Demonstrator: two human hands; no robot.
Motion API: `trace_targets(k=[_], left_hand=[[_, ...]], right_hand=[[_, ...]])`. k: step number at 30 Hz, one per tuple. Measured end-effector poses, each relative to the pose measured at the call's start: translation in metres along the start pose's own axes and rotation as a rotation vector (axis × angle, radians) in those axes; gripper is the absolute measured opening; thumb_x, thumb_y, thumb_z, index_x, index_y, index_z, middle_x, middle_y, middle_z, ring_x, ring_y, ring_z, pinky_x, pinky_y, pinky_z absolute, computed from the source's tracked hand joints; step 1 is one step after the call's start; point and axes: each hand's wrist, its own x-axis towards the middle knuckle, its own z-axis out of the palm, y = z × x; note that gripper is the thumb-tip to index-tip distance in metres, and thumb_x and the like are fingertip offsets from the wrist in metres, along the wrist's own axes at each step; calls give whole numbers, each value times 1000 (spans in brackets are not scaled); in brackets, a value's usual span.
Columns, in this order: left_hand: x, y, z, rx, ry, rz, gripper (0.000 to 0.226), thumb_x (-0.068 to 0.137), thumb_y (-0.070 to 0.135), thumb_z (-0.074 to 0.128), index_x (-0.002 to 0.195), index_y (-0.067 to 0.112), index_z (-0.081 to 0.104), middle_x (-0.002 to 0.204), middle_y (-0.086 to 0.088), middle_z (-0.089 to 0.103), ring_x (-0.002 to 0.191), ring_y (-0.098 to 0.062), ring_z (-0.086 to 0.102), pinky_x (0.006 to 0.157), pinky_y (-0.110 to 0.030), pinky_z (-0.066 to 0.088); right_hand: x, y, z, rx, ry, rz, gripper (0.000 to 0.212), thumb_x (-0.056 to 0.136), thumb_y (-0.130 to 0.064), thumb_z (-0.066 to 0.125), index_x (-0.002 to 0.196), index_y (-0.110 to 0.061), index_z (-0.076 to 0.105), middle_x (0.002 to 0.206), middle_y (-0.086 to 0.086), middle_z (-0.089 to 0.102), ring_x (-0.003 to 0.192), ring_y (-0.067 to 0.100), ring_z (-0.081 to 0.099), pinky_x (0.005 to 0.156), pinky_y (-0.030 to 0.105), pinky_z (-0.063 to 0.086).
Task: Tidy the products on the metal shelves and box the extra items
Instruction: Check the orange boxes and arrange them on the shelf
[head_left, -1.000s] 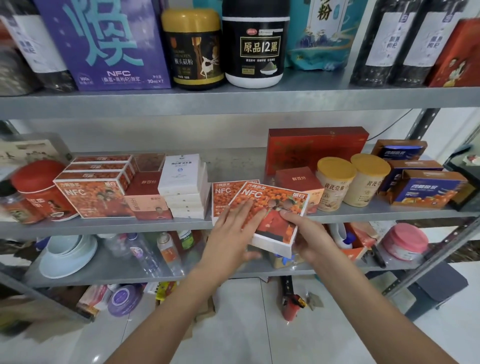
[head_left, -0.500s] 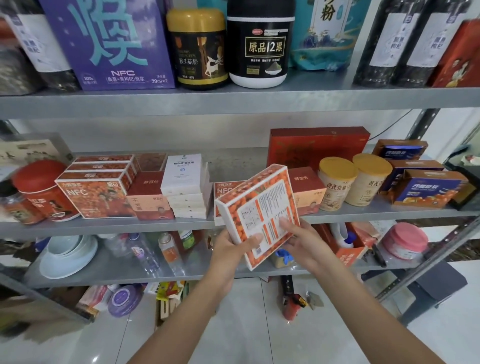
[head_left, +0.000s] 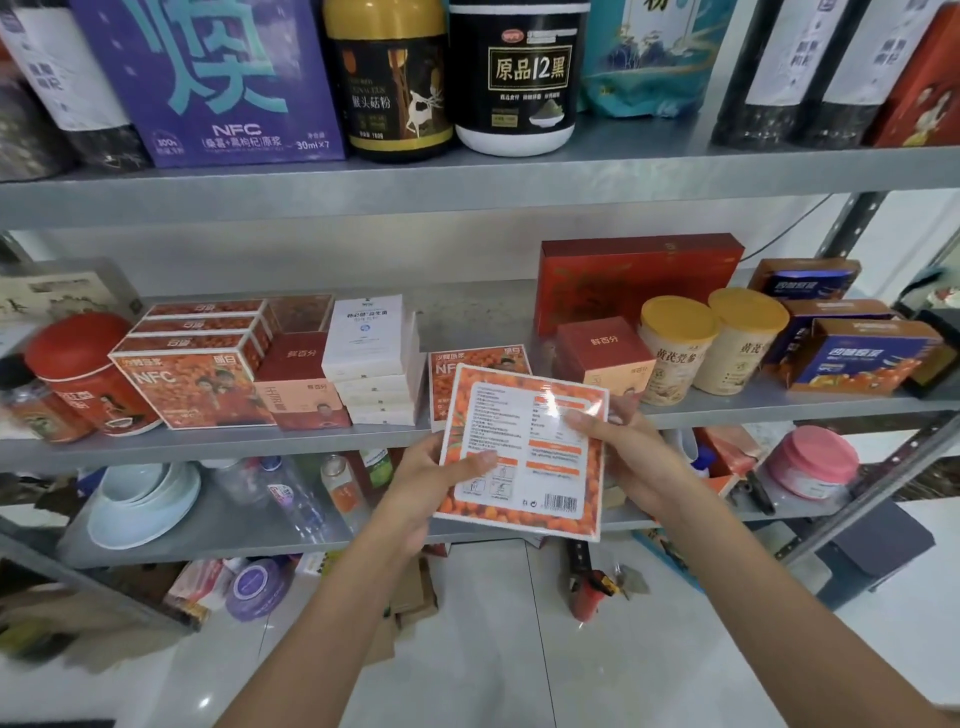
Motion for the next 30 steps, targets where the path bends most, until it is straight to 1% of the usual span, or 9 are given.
trace_targets(k=[4,8,13,17,19,21,25,27,30], left_hand=[[5,-6,-1,-83,65,-6,53,62,18,82,113,12,66,104,-6,75,92,-23,74,70,-31,61],[6,-2,-1,-87,9,1,54,64,21,82,115,16,65,106,-5,75,91,-20,74,67,-29,60],[6,5,15,555,304,338,61,85,28,74,137,29,44,132,9,50,119,-11,54,93,-34,52],[-11,14,38,212,-156,305,56,76,63,70,126,55,48,131,23,56,124,0,52,90,-18,47],[-11,16,42,92,-179,283,69,73,57,76,135,41,49,130,9,62,118,-9,61,95,-29,52],[-7,22,39,-41,-125,282,57,78,38,73,128,19,56,117,-6,70,104,-21,69,83,-32,58],[3,30,19,-319,-101,136,37,93,25,57,124,6,56,107,-14,73,95,-27,72,68,-31,59],[7,30,10,-350,-107,78,33,97,25,52,124,8,56,106,-13,74,94,-26,72,66,-32,59],[11,30,4,-328,-159,54,33,87,29,57,116,13,59,103,-11,75,91,-23,73,64,-31,59]], right_hand=[[-11,26,3,42,-178,195,65,67,-7,79,127,-10,55,116,13,70,106,30,68,86,42,57],[-17,35,8,108,-99,138,58,67,-7,78,122,-4,60,113,13,71,103,29,69,83,36,59],[-22,20,25,-212,186,-58,34,73,-5,82,102,-14,67,100,5,76,85,17,74,79,36,60],[-34,11,48,-607,301,-351,34,74,-22,83,103,-16,67,89,-2,73,78,15,70,74,32,59],[-43,13,55,-604,117,-463,42,77,-26,80,116,-20,67,97,-7,73,87,12,69,77,27,57],[-49,15,57,-616,-77,-512,52,80,-30,78,130,-28,62,122,-16,66,113,-1,59,96,20,47],[-39,7,44,-489,19,-483,56,75,-36,77,127,-34,55,128,-17,53,116,-9,51,100,21,45],[-28,3,28,-410,149,-264,59,78,-35,78,129,-37,47,128,-13,50,114,2,54,96,29,48],[-12,11,8,-128,-53,69,69,72,-40,77,131,-14,54,126,4,65,112,23,65,87,39,57]])
